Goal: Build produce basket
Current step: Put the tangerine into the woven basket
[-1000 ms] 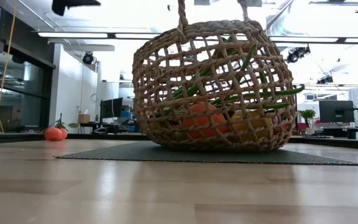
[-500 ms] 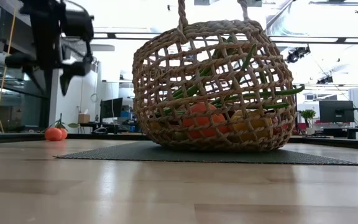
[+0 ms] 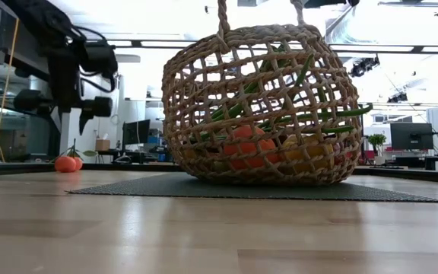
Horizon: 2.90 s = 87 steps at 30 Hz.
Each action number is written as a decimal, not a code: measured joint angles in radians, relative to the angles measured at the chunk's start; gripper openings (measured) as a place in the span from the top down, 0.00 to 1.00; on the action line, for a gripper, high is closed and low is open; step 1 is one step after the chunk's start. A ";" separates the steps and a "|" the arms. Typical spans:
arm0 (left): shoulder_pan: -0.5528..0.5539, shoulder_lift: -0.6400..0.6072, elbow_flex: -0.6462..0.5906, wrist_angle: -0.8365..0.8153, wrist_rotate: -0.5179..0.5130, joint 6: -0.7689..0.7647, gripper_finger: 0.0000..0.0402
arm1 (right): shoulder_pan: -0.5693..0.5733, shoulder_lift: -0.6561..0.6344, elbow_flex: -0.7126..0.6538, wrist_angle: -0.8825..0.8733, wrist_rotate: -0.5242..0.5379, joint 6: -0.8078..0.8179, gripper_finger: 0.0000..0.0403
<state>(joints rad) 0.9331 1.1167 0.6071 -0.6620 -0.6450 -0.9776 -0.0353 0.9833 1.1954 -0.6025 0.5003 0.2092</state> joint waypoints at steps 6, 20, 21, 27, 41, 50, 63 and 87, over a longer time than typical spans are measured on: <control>0.036 0.090 0.000 0.087 0.006 0.009 0.53 | 0.000 0.001 0.000 -0.001 0.000 0.001 0.40; 0.035 0.157 0.000 0.119 0.016 -0.067 0.63 | 0.000 0.001 0.000 -0.008 0.000 0.025 0.40; 0.035 0.157 0.000 0.115 0.014 -0.067 0.65 | 0.000 0.001 0.000 -0.008 0.001 0.026 0.40; 0.035 0.158 -0.006 0.104 0.005 -0.058 0.78 | 0.000 0.001 0.000 -0.008 0.001 0.026 0.40; 0.020 0.156 -0.006 0.112 0.013 0.050 1.00 | 0.000 0.001 0.000 -0.008 -0.007 0.053 0.40; -0.022 -0.013 -0.006 0.155 0.093 0.140 1.00 | 0.000 0.001 0.000 -0.008 -0.008 0.056 0.40; -0.376 -0.485 0.130 0.252 0.160 0.544 1.00 | 0.000 -0.001 0.000 -0.008 -0.009 0.053 0.40; -0.790 -0.359 0.339 0.235 0.122 0.699 0.93 | 0.001 -0.004 0.000 0.016 -0.078 0.080 0.40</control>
<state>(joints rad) 0.1429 0.7581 0.9463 -0.4273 -0.5235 -0.2785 -0.0345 0.9798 1.1954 -0.5868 0.4219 0.2896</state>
